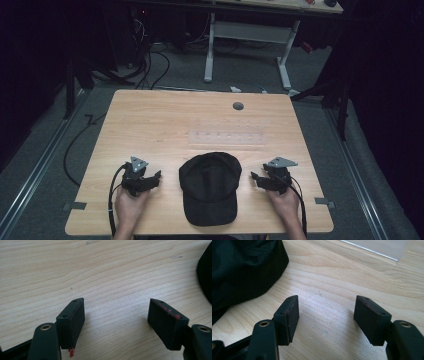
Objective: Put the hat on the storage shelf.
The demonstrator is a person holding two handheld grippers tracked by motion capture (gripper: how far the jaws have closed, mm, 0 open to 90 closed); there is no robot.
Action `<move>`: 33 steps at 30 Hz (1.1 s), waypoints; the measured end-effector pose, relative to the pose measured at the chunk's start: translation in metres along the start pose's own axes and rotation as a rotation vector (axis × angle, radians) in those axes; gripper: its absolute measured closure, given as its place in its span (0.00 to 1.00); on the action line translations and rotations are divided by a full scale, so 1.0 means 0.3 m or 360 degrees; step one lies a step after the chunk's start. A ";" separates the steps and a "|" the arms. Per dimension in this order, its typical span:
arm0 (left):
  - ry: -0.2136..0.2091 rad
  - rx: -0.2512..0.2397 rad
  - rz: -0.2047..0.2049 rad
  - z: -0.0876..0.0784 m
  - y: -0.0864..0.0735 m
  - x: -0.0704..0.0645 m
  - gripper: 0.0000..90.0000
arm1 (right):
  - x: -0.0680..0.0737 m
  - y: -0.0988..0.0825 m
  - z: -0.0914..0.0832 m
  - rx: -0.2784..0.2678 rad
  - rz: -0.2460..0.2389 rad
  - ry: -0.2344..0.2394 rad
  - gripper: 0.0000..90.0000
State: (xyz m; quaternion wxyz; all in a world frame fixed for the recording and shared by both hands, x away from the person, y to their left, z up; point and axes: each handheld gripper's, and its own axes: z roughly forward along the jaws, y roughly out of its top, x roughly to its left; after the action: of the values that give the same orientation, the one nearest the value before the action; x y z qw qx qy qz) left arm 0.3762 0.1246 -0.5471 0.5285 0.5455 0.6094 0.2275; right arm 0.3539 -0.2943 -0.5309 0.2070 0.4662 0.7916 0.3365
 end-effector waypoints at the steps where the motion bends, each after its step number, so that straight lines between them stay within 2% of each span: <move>1: 0.0000 0.0000 0.0000 0.000 0.000 0.000 0.33 | 0.000 0.000 0.000 0.0000 0.0001 0.0000 0.41; 16: -0.0009 0.0010 0.0005 0.000 -0.001 -0.001 0.32 | 0.004 0.000 0.000 0.0001 0.0014 -0.0011 0.41; 25: -0.0011 0.0014 0.0007 -0.001 -0.001 -0.002 0.31 | 0.013 -0.002 -0.002 -0.0002 0.0032 -0.0046 0.42; 33: -0.0013 0.0017 0.0008 -0.001 -0.002 -0.002 0.31 | 0.005 -0.002 -0.005 -0.0011 0.0049 -0.0067 0.53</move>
State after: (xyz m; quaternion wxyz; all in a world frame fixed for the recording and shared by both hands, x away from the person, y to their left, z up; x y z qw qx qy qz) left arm 0.3755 0.1240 -0.5471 0.5274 0.5507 0.6071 0.2236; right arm 0.3519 -0.2939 -0.5303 0.2201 0.4847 0.7785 0.3325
